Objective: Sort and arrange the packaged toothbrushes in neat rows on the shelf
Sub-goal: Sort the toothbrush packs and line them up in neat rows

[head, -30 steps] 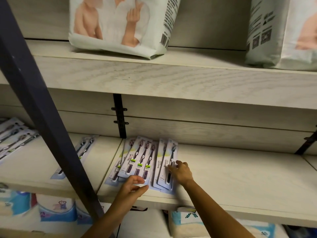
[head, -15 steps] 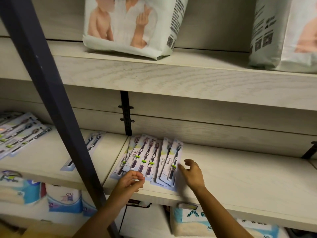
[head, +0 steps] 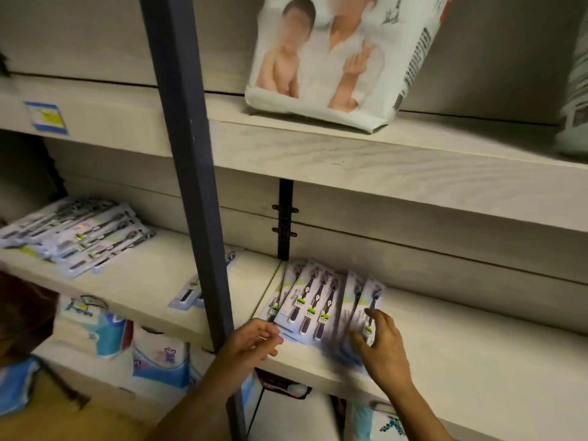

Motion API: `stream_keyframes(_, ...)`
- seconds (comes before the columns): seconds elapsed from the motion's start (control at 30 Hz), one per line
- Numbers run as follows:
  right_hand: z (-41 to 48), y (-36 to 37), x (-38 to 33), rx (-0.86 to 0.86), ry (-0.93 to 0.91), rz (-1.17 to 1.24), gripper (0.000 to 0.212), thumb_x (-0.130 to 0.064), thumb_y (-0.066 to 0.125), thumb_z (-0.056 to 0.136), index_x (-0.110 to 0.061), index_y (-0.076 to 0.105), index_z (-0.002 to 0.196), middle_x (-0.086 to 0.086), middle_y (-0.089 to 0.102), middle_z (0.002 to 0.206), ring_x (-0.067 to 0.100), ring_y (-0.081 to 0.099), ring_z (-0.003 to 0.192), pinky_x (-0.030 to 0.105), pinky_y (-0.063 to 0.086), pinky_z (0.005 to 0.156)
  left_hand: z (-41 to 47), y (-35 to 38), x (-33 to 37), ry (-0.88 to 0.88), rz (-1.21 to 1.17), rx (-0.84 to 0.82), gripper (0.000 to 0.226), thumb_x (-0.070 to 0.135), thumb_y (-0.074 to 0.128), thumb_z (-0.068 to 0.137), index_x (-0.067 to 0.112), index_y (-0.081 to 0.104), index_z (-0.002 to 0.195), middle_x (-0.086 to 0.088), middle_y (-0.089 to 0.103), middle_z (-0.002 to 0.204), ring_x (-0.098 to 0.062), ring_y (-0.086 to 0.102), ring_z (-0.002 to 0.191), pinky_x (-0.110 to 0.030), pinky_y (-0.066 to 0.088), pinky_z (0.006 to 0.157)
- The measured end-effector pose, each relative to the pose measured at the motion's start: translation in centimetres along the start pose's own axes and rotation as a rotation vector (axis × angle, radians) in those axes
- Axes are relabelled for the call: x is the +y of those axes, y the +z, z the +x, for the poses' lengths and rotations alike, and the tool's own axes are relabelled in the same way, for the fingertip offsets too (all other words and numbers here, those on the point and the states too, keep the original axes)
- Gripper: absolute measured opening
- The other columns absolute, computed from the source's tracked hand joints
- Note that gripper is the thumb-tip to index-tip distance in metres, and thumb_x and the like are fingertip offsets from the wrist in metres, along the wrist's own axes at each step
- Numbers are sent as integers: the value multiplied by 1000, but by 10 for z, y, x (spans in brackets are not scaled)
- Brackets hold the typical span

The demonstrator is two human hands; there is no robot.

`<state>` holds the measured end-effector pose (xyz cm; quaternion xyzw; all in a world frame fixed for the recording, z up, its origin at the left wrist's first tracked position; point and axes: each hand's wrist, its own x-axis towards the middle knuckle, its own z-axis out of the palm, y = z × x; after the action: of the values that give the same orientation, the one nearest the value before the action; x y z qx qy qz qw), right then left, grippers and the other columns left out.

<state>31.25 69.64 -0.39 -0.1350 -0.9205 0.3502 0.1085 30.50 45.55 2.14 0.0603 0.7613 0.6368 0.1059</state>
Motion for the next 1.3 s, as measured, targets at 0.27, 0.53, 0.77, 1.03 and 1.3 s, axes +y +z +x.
stream_keyframes(0.27,-55,31,-96,131,-105,221,25,-22,66,85,-40,54,98,-13,61,105,8,59,99,34,52,85,4,-87,-11,34,-97,-257,7,4,55,89,4,60,93,-4,71,84,-14,64,76,-24,49,75)
stream_keyframes(0.53,-95,99,-192,61,-124,309,19,-20,64,86,-37,64,92,-21,67,92,3,64,86,27,55,73,11,-201,-24,38,-71,-254,8,-1,53,89,3,60,89,-9,70,83,-11,62,67,-18,50,66)
stream_keyframes(0.77,-85,136,-232,-170,-183,242,13,-23,61,89,-32,66,97,-15,68,88,1,63,83,15,51,72,18,-241,-37,27,-33,-183,6,2,55,89,5,59,88,-3,70,79,-11,61,67,-13,47,63)
stream_keyframes(1.03,-58,177,-259,-162,-86,214,16,-29,62,88,-44,60,94,-18,66,92,-2,62,85,16,53,74,50,-289,-75,-55,-36,-74,10,-3,56,87,6,57,82,-8,63,72,-14,58,63,-12,45,53)
stream_keyframes(1.3,-37,205,-273,-92,45,183,17,-30,59,90,-47,55,93,-19,64,97,-2,61,90,15,52,76,166,-258,-99,63,434,-20,24,31,69,81,19,48,75,-3,57,75,-22,55,70,-37,49,66)
